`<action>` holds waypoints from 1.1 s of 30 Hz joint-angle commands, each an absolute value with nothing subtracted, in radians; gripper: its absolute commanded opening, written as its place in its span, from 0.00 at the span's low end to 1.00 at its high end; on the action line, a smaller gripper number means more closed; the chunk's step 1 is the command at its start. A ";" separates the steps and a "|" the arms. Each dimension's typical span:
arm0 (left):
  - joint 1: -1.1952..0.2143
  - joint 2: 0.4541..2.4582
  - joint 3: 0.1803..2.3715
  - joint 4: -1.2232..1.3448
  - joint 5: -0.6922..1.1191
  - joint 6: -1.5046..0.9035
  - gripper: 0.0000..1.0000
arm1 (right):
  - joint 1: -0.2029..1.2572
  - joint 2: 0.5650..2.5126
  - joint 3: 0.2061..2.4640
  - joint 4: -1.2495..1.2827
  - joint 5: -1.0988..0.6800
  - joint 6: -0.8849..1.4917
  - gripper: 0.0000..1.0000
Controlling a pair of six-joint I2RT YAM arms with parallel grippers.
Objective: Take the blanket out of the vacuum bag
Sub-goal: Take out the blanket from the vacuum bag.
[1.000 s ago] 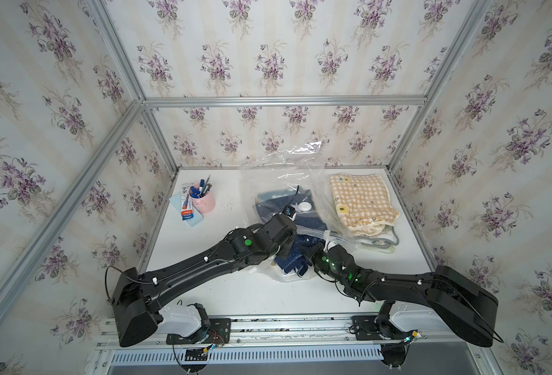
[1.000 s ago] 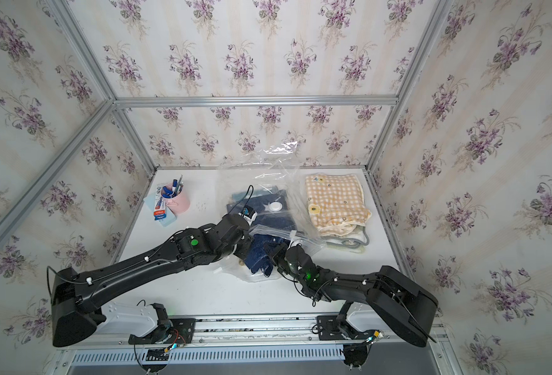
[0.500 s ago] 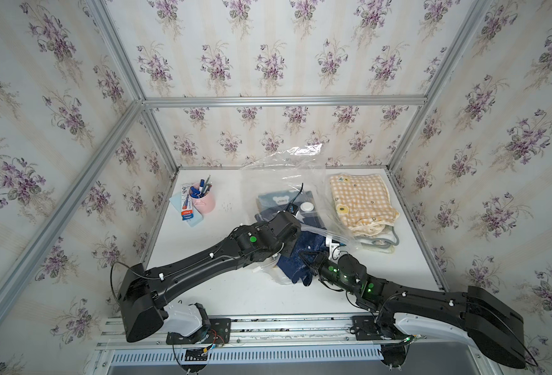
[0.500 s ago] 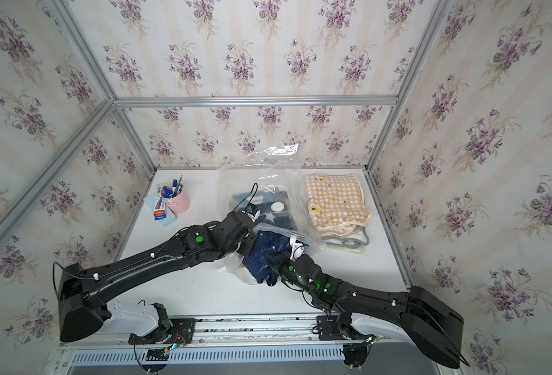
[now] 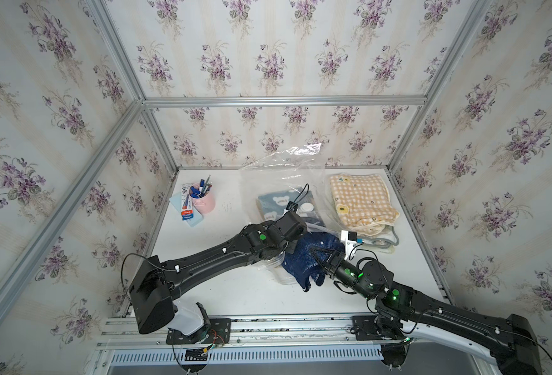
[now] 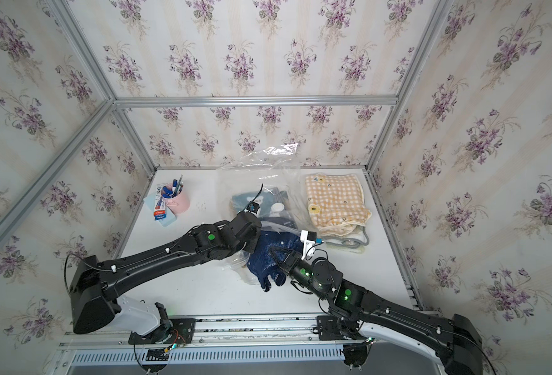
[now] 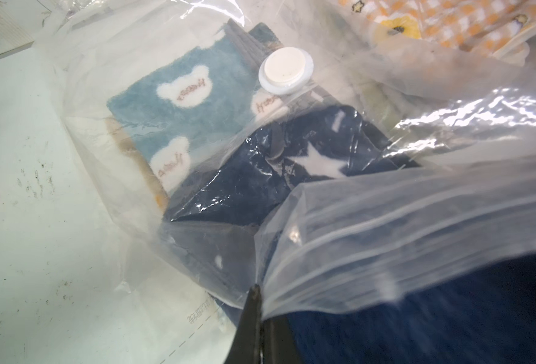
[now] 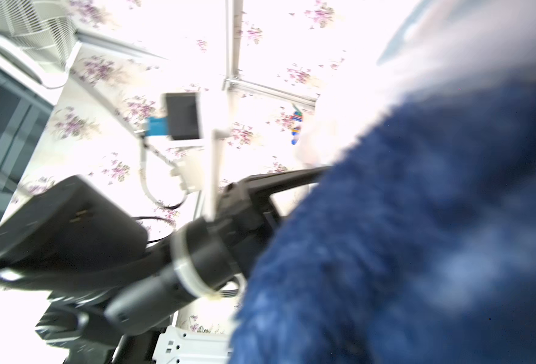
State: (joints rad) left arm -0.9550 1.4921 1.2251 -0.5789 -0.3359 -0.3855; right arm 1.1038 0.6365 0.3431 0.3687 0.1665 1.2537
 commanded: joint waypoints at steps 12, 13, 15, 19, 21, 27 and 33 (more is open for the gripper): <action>-0.912 1.455 1.143 -0.462 -0.387 -0.489 0.00 | 1.104 0.657 0.657 0.289 0.179 0.861 0.00; -0.911 1.449 1.130 -0.453 -0.387 -0.495 0.00 | 1.093 0.670 0.688 0.267 0.196 0.845 0.00; -0.911 1.436 1.111 -0.443 -0.386 -0.506 0.00 | 1.034 0.698 0.736 0.267 0.149 0.833 0.00; -0.911 1.422 1.072 -0.424 -0.383 -0.529 0.00 | 0.801 0.779 0.836 0.257 -0.058 0.863 0.00; -0.911 1.421 1.051 -0.415 -0.388 -0.537 0.00 | 0.662 0.816 0.870 0.293 -0.185 0.898 0.00; -0.910 1.382 1.007 -0.404 -0.393 -0.553 0.00 | 0.384 0.950 1.034 0.400 -0.436 0.980 0.00; -0.910 1.378 0.974 -0.385 -0.392 -0.571 0.00 | 0.234 1.054 1.145 0.483 -0.547 1.078 0.00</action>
State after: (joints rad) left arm -0.9112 1.3808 0.9802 -0.4046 -0.3691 -0.5514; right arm 0.2794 1.0271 1.1194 0.3763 -0.4511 1.0115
